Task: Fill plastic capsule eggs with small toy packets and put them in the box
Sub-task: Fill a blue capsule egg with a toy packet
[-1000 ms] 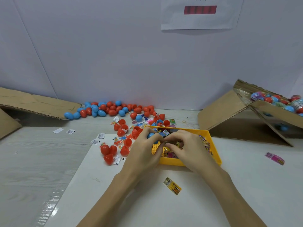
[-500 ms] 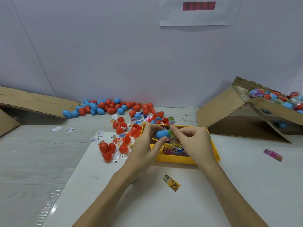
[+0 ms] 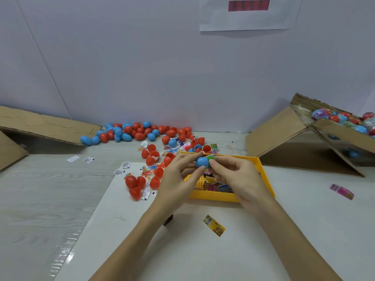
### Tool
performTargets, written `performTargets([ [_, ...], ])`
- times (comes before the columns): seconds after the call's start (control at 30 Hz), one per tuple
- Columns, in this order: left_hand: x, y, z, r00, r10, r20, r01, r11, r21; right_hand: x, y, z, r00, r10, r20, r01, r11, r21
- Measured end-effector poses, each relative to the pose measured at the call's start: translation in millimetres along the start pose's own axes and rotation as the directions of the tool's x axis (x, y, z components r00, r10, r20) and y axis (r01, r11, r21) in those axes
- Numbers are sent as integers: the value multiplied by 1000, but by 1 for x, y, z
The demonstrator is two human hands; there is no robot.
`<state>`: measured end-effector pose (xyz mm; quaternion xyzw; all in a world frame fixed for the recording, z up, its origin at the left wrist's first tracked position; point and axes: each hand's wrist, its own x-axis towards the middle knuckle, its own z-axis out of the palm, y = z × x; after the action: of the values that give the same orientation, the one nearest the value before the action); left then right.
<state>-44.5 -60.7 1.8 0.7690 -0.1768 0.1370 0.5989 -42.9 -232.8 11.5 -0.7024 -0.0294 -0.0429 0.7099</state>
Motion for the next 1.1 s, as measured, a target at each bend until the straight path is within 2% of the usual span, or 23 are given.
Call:
performTargets([
  [0.07, 0, -1, 0, 1000, -23, -12, 23, 1000, -10, 2, 0, -1, 1000, 3, -8, -3, 1000, 26],
  [0.23, 0, 1, 1, 997, -43, -57, 41, 999, -24, 1, -3, -1, 997, -72, -13, 71, 997, -40],
  [0.53, 0, 1, -1, 995, -34, -92, 31, 999, -28, -1, -6, 0, 982, -178, 63, 183, 980, -76],
  [0.7, 0, -1, -1, 994, -1, -110, -2, 1000, -28, -1, -6, 0, 986, -161, 45, 166, 976, -142],
  [1.0, 0, 0, -2, 984, 60, -171, -72, 995, -66, -3, -6, 5, 989, -147, 2, 146, 981, -130],
  [1.1, 0, -2, -2, 985, 136, -110, -133, 991, 35, -3, -6, 4, 994, -108, 5, 108, 992, -59],
])
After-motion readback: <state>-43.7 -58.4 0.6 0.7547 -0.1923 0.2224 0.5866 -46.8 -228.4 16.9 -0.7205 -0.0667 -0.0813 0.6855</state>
